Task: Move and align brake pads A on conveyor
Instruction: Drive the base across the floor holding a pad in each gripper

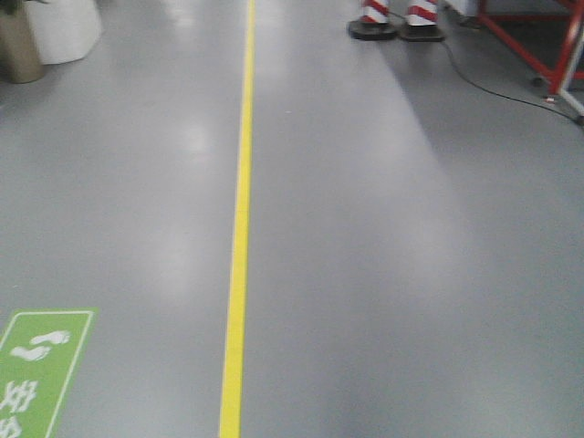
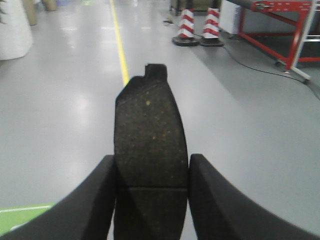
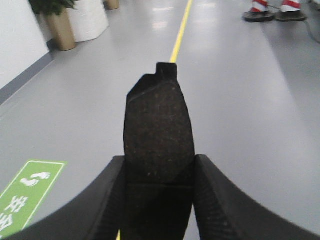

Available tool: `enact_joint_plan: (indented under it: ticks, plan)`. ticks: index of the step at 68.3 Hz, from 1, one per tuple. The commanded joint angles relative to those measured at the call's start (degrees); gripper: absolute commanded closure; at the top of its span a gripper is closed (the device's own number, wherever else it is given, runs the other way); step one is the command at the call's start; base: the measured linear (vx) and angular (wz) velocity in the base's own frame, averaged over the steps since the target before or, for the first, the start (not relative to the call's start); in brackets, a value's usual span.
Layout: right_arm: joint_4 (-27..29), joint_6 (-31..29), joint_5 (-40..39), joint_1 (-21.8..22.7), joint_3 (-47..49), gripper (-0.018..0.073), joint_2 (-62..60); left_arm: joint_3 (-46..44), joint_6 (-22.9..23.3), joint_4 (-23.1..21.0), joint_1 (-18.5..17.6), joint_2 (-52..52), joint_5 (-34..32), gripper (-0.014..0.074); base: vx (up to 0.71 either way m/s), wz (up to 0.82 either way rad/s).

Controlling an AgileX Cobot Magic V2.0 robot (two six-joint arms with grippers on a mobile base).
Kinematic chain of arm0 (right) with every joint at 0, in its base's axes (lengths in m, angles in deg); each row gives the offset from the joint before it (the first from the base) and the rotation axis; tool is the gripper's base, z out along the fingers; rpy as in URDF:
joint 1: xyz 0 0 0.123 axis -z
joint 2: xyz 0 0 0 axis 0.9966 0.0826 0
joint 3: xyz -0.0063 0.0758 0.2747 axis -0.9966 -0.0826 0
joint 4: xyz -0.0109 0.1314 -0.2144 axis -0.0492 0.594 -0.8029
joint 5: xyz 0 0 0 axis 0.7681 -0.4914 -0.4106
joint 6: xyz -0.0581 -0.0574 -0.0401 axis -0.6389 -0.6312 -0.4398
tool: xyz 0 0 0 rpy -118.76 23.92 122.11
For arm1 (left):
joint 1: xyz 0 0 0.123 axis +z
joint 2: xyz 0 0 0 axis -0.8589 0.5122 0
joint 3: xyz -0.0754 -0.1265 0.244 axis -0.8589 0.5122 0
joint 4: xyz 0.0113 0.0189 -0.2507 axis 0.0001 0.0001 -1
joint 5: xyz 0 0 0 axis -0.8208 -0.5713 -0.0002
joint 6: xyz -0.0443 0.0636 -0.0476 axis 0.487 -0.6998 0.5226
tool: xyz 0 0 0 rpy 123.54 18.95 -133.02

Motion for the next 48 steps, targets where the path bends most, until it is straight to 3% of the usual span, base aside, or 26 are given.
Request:
enact_joint_plan:
  ticks: [1, 17, 48]
  plan:
    - [-0.30, -0.25, -6.01, 0.04, 1.64, 0.0566, 0.60, -1.54, 0.07, -0.54, -0.21, 0.60, -5.25, 0.0603, -0.07, 0.51]
    - [-0.30, -0.25, -6.01, 0.04, 1.64, 0.0566, 0.60, -1.54, 0.07, -0.54, -0.21, 0.60, -5.25, 0.0603, -0.01, 0.29]
    - [-0.30, -0.25, -6.01, 0.04, 1.64, 0.0566, 0.60, -1.54, 0.07, -0.54, -0.21, 0.60, -5.25, 0.0603, 0.13, -0.01]
